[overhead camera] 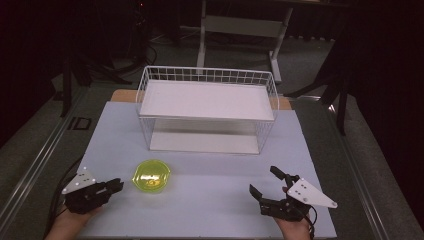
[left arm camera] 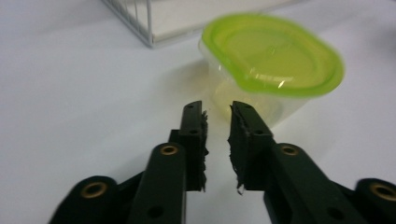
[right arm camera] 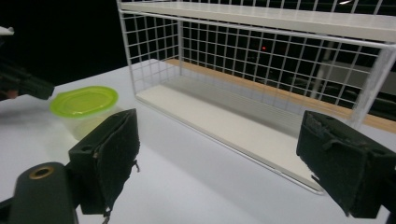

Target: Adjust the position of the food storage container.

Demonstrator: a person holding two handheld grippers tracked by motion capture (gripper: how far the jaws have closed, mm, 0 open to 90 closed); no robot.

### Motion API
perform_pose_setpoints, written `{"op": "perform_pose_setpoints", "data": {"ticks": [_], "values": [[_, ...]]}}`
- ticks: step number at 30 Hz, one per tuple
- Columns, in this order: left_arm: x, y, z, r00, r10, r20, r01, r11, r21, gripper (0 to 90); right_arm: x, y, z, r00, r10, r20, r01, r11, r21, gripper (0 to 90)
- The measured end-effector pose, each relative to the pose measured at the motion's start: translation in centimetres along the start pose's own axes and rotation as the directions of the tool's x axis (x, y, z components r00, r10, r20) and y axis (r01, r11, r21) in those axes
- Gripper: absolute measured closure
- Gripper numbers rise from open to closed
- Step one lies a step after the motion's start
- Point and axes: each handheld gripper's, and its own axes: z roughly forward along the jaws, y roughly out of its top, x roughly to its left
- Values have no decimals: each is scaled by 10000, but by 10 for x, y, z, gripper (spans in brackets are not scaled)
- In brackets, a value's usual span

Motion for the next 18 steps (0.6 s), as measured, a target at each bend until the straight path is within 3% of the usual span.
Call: {"op": "perform_pose_setpoints", "data": {"ticks": [2, 5, 13, 18], "values": [[-3, 2, 6, 9998, 179, 66, -183, 9980, 605, 886, -1, 0, 0, 10000, 8, -55, -8, 10000, 4, 132], [-7, 4, 14, 9991, 425, -50, -418, 9944, 967, 900, -1, -1, 0, 10000, 38, -37, -38, 10000, 41, 135], [-2, 12, 30, 9998, 169, -72, -160, 9939, 1087, 900, 1, -2, 2, 9998, -57, -199, 59, 9999, 124, 136], [-7, 15, 43, 9994, 108, 325, -148, 9917, 1281, 900, 0, -2, 2, 9997, -20, -235, 24, 9998, 189, 140]]}}
